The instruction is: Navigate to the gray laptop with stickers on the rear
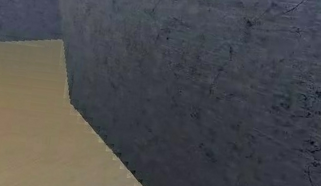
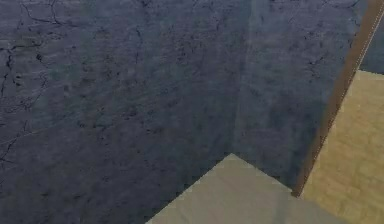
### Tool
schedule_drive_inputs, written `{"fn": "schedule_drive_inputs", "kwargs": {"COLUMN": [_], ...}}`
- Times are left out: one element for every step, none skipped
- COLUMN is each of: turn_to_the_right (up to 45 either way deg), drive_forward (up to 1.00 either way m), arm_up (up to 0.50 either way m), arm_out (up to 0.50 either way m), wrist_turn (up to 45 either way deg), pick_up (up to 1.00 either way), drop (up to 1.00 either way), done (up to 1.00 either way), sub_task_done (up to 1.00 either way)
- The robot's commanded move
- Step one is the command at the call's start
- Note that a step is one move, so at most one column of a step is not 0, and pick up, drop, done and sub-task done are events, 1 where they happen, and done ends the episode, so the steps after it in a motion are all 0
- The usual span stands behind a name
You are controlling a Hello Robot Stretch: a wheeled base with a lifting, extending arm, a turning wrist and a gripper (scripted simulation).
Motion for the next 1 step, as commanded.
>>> {"fn": "schedule_drive_inputs", "kwargs": {"turn_to_the_right": [-45.0], "drive_forward": [0.00], "arm_up": [0.00], "arm_out": [0.00], "wrist_turn": [0.0], "pick_up": [0.00], "drop": [0.00], "done": [0.00], "sub_task_done": [0.00]}}
